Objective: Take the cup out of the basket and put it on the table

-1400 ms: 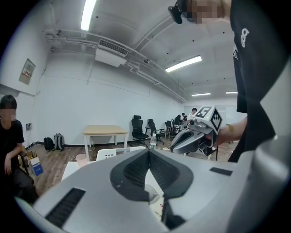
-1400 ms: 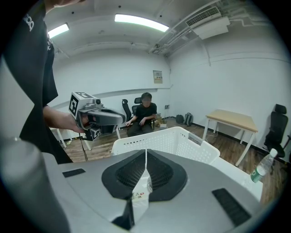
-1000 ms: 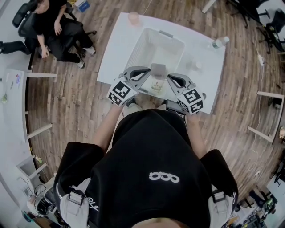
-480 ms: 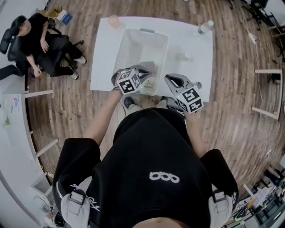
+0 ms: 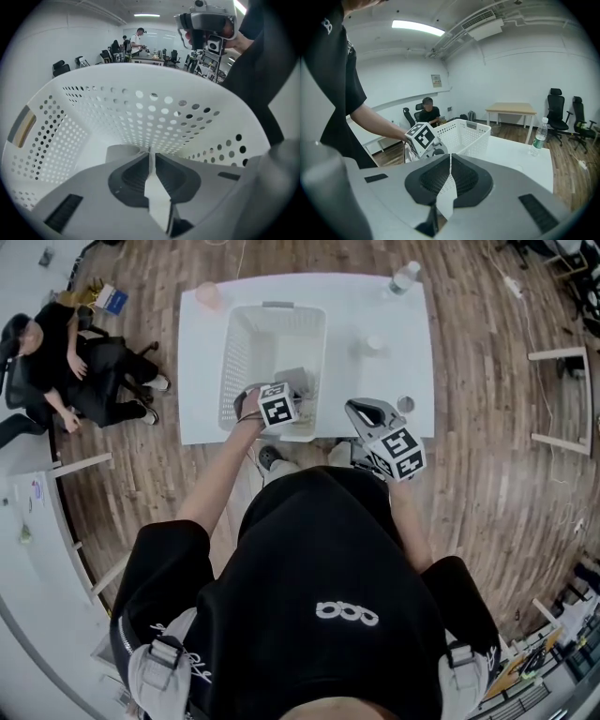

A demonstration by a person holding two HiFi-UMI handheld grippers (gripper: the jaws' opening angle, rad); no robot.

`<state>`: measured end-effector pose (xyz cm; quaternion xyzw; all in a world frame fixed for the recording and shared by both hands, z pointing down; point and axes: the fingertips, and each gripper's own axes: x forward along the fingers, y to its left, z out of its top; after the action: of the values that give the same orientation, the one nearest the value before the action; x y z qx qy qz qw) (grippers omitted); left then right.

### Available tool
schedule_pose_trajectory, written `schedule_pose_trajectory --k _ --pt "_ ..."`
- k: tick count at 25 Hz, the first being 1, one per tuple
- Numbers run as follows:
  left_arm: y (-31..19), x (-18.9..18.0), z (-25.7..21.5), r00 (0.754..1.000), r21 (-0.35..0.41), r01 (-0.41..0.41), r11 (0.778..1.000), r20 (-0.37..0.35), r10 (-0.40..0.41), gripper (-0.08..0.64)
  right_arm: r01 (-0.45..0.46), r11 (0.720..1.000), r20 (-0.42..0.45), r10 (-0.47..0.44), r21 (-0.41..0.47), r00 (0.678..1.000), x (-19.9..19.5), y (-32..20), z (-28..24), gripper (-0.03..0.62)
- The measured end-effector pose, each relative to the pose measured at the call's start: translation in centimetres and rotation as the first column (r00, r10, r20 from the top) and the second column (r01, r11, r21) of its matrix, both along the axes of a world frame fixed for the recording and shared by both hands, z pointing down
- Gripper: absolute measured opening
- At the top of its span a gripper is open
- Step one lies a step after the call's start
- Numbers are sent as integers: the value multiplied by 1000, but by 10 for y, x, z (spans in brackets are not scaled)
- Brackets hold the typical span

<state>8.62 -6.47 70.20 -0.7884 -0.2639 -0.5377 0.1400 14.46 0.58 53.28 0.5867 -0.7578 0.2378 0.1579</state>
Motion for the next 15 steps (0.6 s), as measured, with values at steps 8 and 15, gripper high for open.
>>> schedule_pose_trajectory --k 8,15 --pt "3 0 27 997 -12 -7 1000 77 8 69 -37 999 8 37 -13 999 12 13 6 31" --pt "-1 4 39 995 -21 12 1000 99 -10 56 -48 999 13 49 -19 999 20 15 8 31"
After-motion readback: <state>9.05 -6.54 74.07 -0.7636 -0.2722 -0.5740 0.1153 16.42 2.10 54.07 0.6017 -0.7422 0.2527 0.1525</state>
